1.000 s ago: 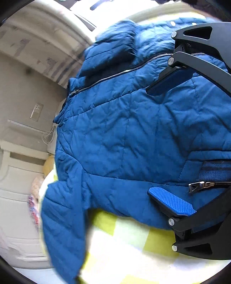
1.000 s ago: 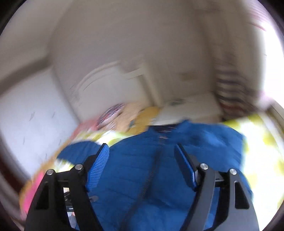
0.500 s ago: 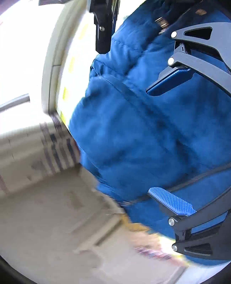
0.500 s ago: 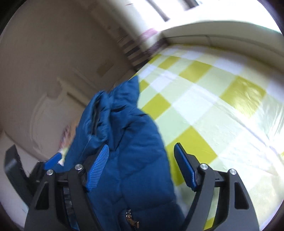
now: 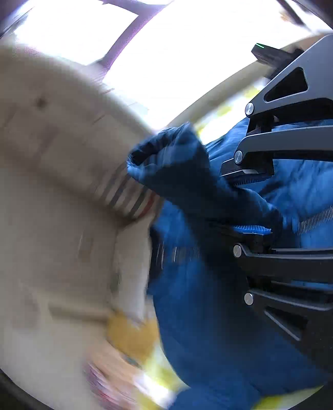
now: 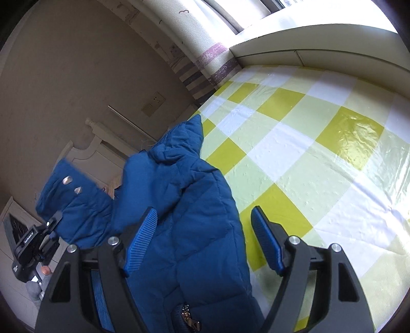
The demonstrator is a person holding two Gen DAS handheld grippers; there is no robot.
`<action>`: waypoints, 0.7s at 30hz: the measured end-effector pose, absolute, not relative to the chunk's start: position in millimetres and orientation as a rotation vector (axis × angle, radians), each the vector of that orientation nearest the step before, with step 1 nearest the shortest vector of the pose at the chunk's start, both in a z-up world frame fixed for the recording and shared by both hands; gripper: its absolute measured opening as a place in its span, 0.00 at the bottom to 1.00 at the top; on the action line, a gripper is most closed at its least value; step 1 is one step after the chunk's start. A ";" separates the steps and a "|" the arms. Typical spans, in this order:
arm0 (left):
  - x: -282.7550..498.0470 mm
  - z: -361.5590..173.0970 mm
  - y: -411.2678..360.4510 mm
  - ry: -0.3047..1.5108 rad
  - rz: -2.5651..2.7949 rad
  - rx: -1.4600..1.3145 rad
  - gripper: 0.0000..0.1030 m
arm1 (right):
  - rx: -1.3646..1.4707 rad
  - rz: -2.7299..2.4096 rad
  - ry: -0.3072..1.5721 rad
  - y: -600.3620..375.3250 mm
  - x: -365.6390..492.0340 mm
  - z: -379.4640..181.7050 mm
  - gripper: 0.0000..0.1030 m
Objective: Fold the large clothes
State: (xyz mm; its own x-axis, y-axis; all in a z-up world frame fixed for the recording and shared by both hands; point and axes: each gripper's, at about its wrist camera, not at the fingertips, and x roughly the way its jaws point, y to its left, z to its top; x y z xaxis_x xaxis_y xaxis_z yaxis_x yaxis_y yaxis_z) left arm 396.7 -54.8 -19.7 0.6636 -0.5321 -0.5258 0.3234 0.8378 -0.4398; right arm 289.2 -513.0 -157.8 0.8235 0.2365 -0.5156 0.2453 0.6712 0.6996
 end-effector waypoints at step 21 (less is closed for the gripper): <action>329.9 -61.5 78.1 0.660 -0.044 -0.275 0.60 | 0.450 -0.065 0.642 -451.4 283.7 -93.5 0.73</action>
State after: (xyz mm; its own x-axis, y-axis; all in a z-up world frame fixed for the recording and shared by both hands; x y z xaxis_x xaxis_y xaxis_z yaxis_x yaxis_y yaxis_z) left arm 329.9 78.1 -61.5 0.7903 -0.1269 -0.5994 -0.0467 0.9630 -0.2655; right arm 283.7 -451.4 -93.5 0.8025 0.0782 -0.5915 0.1957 0.9020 0.3847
